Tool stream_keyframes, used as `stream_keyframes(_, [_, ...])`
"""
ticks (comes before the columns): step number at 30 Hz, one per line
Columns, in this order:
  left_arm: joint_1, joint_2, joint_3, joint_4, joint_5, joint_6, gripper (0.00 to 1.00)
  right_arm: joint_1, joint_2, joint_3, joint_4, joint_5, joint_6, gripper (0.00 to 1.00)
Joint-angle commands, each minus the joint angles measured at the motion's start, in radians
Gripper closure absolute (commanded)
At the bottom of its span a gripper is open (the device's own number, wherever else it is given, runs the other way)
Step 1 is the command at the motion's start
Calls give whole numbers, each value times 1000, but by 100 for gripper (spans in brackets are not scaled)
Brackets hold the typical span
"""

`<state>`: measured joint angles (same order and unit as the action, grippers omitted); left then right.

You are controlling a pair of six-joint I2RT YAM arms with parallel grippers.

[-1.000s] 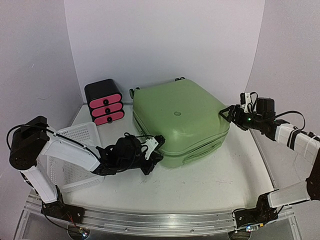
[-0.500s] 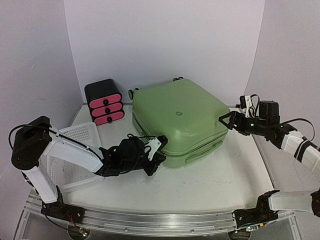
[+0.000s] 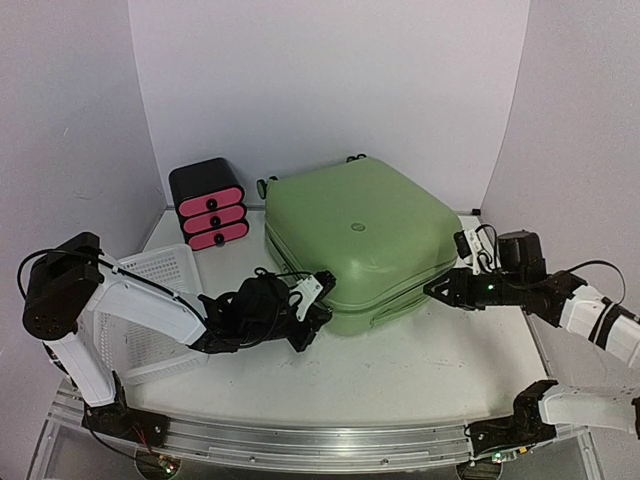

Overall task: Open, take out, and arrange the luggage
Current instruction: Unzip the zipper of the luggage.

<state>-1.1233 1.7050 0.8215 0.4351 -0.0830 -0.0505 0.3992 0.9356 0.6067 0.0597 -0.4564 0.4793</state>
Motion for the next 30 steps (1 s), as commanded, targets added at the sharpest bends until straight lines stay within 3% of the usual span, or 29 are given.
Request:
stream_keyframes(1, [-24,-38,30,69,28,7,100,87,34,5,157,-39,70,65])
stream_keyframes(9, [-24,-47,23,71,24,-3,100,252,182,50,338,40,92,69])
stream_keyframes(17, [-24,-59,21,70,55,-26,100,298,322,121,377,96,54,72])
stream_keyframes(24, [-25,-44,16,70,70,-37,100,317,394,160,433,124,38,91])
stream_keyframes(30, [-48,-16,57,70,71,-45,100,331,461,198,474,130,34,93])
